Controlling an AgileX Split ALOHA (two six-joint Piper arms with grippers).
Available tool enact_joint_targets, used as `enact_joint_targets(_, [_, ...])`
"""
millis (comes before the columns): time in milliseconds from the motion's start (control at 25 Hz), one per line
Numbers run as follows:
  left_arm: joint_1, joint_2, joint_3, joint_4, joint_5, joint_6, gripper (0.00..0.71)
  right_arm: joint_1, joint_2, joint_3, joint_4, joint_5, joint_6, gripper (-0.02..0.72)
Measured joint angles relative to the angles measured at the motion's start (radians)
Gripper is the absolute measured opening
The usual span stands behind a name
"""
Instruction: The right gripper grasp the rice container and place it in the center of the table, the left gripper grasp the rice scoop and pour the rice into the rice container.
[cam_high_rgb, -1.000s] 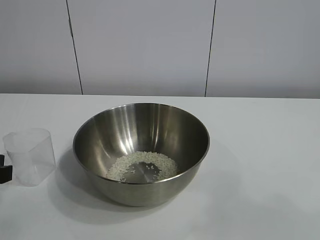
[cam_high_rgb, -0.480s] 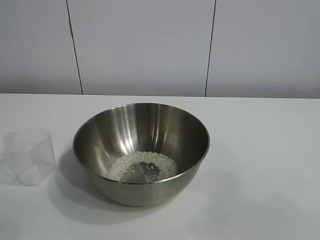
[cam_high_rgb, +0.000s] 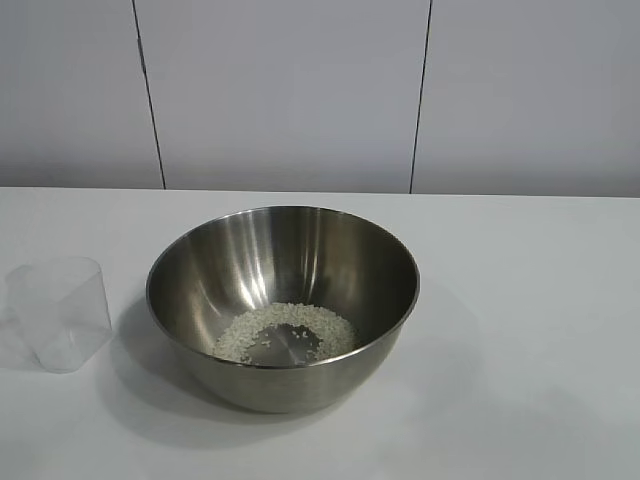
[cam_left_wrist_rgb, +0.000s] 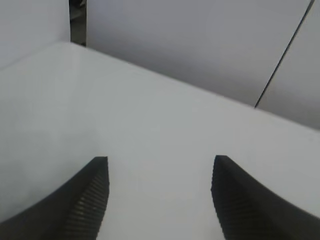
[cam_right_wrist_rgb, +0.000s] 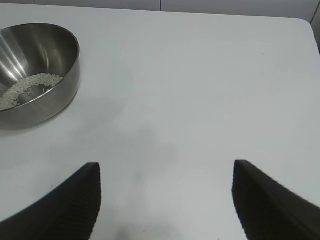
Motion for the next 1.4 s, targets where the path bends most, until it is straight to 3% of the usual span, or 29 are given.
enact_joint_targets(80, [0.028, -0.06, -0.085, 0.092, 0.204, -0.07, 0.441, 0.0, 0.0, 0.0, 0.0, 0.0, 0.0, 0.503])
enact_joint_targets(240, [0.042, -0.143, -0.286, 0.262, 0.699, -0.163, 0.441, 0.0, 0.0, 0.0, 0.0, 0.0, 0.0, 0.503])
enact_joint_targets(320, [0.043, -0.181, -0.377, 0.321, 0.885, -0.172, 0.441, 0.0, 0.0, 0.0, 0.0, 0.0, 0.0, 0.503])
enact_joint_targets(400, [0.051, -0.226, -0.452, 0.359, 1.006, -0.172, 0.441, 0.0, 0.0, 0.0, 0.0, 0.0, 0.0, 0.503])
enact_joint_targets(680, [0.116, -0.445, -0.637, 0.395, 1.232, -0.112, 0.401, 0.0, 0.0, 0.0, 0.0, 0.001, 0.0, 0.503])
enact_joint_targets(920, [0.071, -0.78, -0.649, 0.149, 1.35, 0.107, 0.394, 0.0, 0.0, 0.0, 0.0, 0.001, 0.0, 0.503])
enact_joint_targets(1200, [0.043, -1.159, -0.659, -0.306, 1.609, 0.506, 0.393, 0.0, 0.0, 0.0, 0.0, 0.001, 0.0, 0.503])
enact_joint_targets(1400, [0.043, -1.34, -0.659, -0.408, 1.868, 0.569, 0.393, 0.0, 0.0, 0.0, 0.0, 0.001, 0.0, 0.503])
